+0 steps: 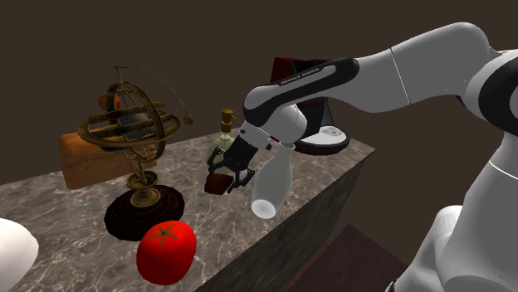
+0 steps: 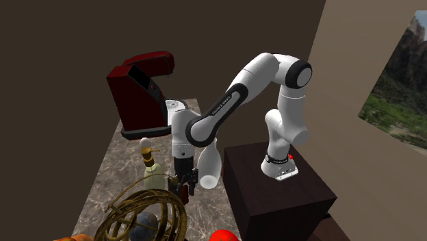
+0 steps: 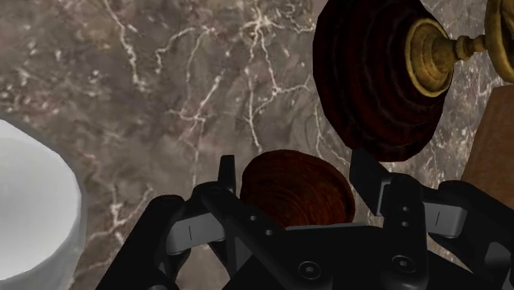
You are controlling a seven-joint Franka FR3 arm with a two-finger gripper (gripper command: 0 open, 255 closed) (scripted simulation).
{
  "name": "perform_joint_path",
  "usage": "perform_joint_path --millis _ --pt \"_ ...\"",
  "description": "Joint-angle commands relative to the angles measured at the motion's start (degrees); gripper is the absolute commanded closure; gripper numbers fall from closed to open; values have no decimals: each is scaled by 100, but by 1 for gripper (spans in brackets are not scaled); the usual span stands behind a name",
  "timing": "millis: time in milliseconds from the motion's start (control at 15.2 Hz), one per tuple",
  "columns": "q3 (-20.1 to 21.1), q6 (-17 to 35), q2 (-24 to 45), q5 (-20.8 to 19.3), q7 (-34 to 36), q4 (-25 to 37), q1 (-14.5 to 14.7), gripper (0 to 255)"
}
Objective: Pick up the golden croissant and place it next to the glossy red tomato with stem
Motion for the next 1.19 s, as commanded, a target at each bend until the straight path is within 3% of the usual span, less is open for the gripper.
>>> perform_joint_path --millis 0,132,198,528,792,1122 --pt "17 26 226 22 -4 -170 18 255" --pt "16 26 226 23 -4 -170 19 255" --pt "36 105 240 82 -63 -238 35 0" --pt "16 26 226 23 -4 -170 19 0" --pt "-169 -567 -265 -321 194 -126 -159 0" --pt "-169 -567 -265 -321 194 -126 -159 0"
